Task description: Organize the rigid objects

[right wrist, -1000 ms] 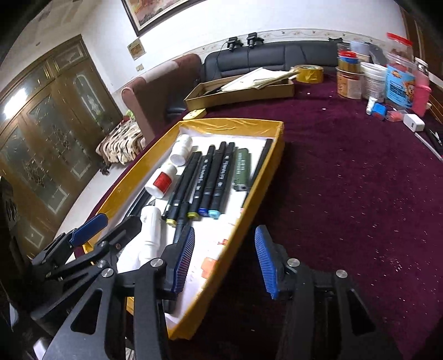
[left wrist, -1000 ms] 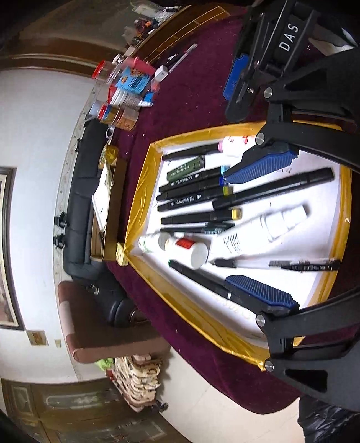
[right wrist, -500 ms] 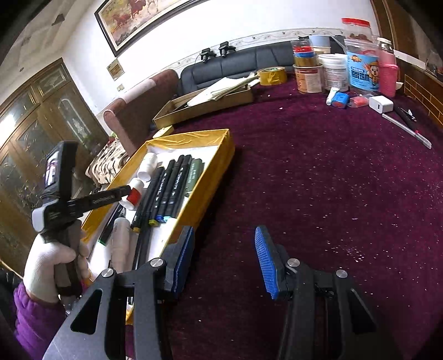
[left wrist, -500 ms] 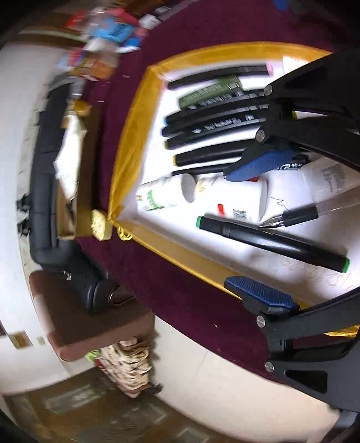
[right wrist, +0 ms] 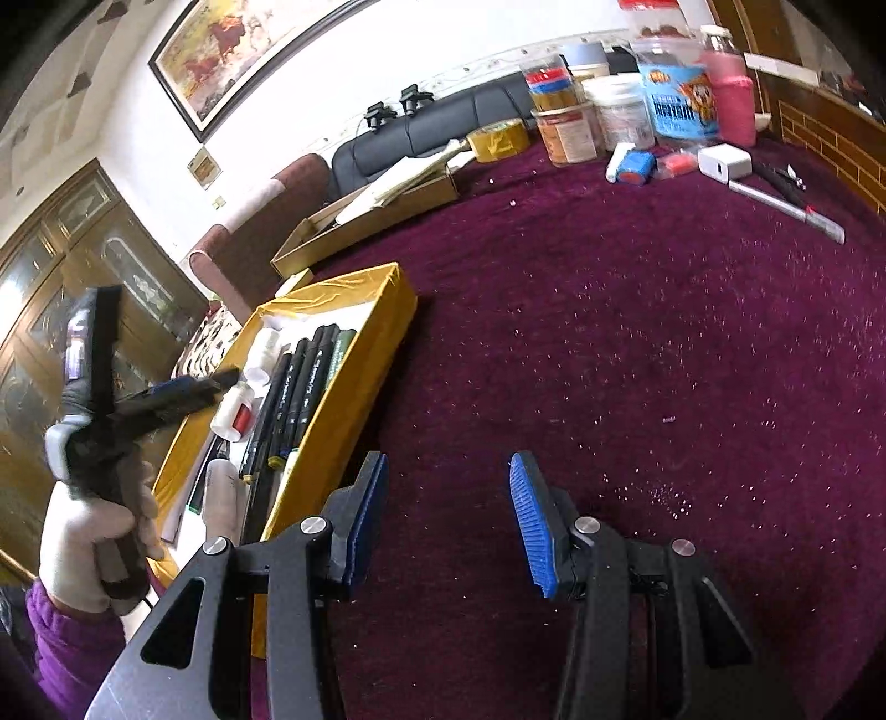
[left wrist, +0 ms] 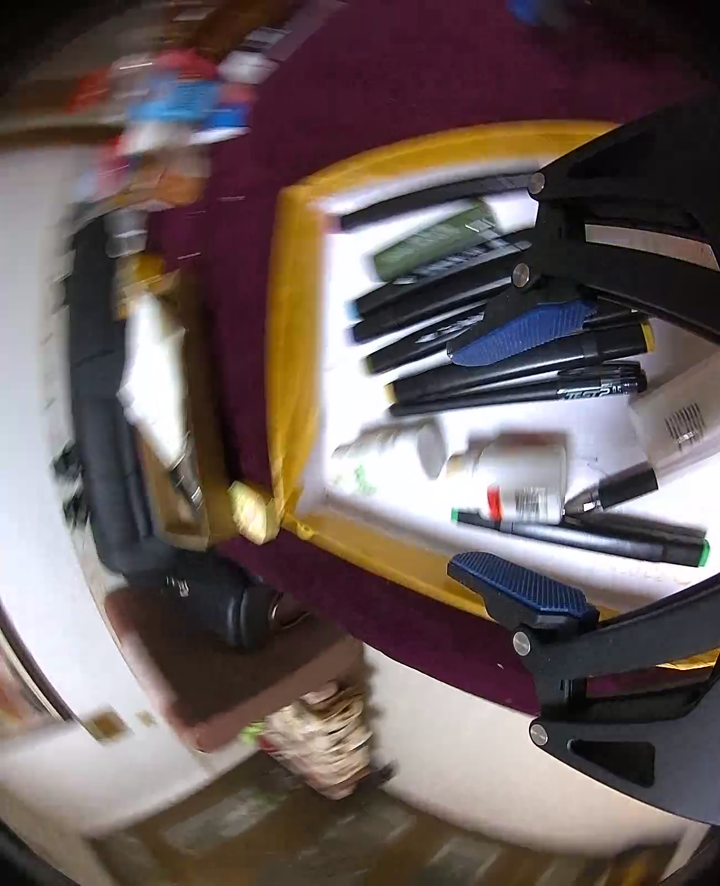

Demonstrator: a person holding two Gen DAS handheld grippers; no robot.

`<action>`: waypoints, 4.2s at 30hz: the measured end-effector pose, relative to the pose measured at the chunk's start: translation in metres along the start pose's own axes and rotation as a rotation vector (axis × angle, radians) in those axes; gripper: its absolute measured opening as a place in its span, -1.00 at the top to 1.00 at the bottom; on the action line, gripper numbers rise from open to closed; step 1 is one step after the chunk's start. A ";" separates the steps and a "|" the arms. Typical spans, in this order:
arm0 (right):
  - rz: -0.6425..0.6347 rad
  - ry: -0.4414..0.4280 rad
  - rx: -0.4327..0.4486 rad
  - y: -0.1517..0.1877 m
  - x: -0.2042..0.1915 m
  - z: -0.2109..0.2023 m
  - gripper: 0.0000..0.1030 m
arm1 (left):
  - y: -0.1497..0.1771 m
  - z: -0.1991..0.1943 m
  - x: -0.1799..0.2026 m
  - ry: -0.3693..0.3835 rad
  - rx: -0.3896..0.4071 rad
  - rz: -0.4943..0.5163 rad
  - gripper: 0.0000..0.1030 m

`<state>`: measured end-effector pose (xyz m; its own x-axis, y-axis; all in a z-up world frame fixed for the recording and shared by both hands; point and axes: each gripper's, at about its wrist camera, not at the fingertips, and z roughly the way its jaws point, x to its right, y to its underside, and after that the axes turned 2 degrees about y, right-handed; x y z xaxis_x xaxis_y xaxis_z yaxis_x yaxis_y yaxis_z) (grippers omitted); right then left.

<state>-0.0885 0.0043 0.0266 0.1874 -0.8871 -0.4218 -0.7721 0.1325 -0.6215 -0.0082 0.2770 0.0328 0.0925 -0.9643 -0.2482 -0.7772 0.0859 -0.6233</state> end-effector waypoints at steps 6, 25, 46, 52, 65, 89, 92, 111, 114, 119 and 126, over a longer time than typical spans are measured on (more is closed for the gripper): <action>-0.013 0.015 0.015 0.001 0.005 -0.007 0.19 | 0.004 0.003 0.010 0.014 -0.024 0.066 -0.38; -0.237 -0.088 -0.056 0.018 -0.070 -0.001 0.12 | 0.083 -0.012 -0.037 -0.083 -0.065 0.129 -0.41; -0.278 -0.096 -0.398 0.013 -0.170 0.088 0.12 | 0.164 -0.082 -0.132 0.251 0.179 -0.371 -0.46; -0.514 0.051 -0.335 0.040 -0.212 0.096 0.08 | 0.169 -0.085 -0.132 0.205 0.185 -0.386 -0.46; -0.410 0.066 0.243 0.020 -0.148 -0.040 -0.40 | 0.146 -0.146 -0.079 0.180 0.394 -0.295 -0.46; -0.295 0.209 0.153 0.067 -0.046 -0.040 -0.98 | 0.092 -0.168 0.053 0.162 0.409 -0.261 -1.00; -0.306 0.206 0.130 0.068 -0.043 -0.033 -0.98 | 0.092 -0.155 0.051 0.142 0.354 -0.272 -1.00; -0.393 0.220 0.003 0.080 -0.074 0.009 -0.98 | 0.107 -0.104 0.032 0.171 0.191 -0.300 -1.00; -0.401 0.226 0.001 0.081 -0.078 0.012 -0.98 | 0.109 -0.100 0.027 0.181 0.180 -0.310 -1.00; -0.395 0.237 -0.003 0.079 -0.080 0.015 -0.98 | 0.111 -0.096 0.020 0.192 0.172 -0.325 -1.00; -0.394 0.244 -0.008 0.079 -0.084 0.017 -0.98 | 0.114 -0.093 0.015 0.211 0.163 -0.337 -1.00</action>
<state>-0.1544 0.0969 0.0017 0.3201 -0.9473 0.0134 -0.6756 -0.2382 -0.6977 -0.1529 0.2489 0.0270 0.1821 -0.9739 0.1358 -0.6156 -0.2206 -0.7566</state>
